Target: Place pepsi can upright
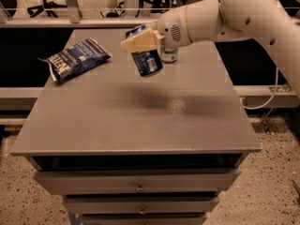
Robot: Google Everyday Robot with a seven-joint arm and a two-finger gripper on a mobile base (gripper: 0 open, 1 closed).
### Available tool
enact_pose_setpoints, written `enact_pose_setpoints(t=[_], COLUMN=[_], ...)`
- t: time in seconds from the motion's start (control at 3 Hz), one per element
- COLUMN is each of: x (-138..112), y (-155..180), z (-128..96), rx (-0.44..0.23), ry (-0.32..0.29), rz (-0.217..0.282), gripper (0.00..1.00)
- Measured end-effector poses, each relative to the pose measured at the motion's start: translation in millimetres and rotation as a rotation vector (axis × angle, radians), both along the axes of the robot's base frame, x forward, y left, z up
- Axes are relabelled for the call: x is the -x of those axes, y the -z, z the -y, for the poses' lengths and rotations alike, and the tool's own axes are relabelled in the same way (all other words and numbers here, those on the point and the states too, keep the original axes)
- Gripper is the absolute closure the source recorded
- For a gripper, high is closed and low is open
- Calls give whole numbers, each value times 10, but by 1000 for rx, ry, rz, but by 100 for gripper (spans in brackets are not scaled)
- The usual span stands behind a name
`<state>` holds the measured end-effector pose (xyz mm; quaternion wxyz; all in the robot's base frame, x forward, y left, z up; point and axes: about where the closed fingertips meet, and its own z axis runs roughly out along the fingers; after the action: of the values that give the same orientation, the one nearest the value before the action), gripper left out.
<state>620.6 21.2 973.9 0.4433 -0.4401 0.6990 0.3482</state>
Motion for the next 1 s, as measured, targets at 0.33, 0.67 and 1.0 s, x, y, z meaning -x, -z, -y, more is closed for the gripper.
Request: enact_pose_setpoints(t=[0.33, 0.67, 1.0], x=[172, 327, 459], y=[-22, 0, 93], z=[131, 296, 447], rx=[-130, -173, -183], ry=[-97, -179, -232], rz=[92, 224, 354], gripper=[100, 100, 100])
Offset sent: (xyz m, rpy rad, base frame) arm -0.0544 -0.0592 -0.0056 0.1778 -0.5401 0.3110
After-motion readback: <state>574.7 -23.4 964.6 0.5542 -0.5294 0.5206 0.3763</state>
